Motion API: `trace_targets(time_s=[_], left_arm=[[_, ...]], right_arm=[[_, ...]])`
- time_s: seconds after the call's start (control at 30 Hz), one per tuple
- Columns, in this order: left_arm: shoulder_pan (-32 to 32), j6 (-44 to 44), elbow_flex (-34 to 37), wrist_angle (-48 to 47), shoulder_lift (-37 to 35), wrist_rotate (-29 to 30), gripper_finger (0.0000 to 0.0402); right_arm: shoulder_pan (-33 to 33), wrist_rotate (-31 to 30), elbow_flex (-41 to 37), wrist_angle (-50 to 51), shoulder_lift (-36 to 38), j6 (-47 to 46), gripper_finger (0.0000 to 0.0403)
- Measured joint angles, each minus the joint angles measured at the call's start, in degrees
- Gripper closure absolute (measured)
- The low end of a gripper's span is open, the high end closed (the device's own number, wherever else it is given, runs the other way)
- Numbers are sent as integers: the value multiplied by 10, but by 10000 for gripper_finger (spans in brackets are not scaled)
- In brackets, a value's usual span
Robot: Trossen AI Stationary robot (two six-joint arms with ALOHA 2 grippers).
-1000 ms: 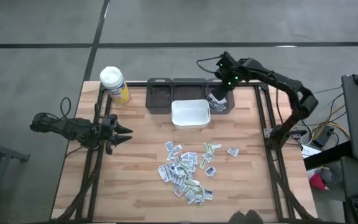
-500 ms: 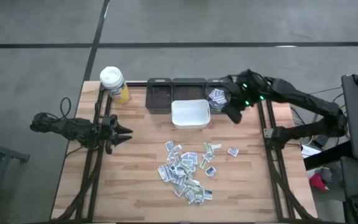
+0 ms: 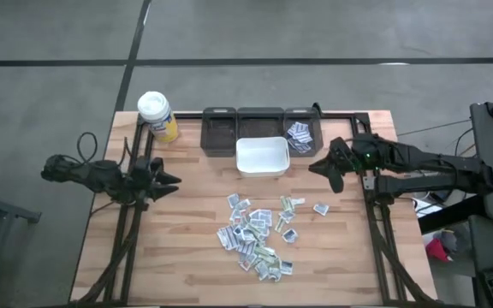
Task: Pick & Place First Aid Supplies
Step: Put the left blue bandage pack into the right black bin
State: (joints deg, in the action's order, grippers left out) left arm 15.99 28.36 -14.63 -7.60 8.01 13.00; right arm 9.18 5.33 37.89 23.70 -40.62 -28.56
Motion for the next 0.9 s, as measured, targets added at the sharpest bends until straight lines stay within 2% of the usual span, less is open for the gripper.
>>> trace_targets(time_s=[0.23,0.4,0.53,0.9], left_arm=[[0,1,-7,93,58,-43,241],[0,1,-53,93,132,-44,241],[0,2,-114,49,197,-44,241],[0,30,-304,-165,379,-46,241]], right_arm=[[-2,-10,-99,-111,57,-7,347],[-2,-10,-143,-148,92,-9,346],[-2,-14,-168,-172,122,-1,346],[-2,-52,-215,-188,218,27,344]])
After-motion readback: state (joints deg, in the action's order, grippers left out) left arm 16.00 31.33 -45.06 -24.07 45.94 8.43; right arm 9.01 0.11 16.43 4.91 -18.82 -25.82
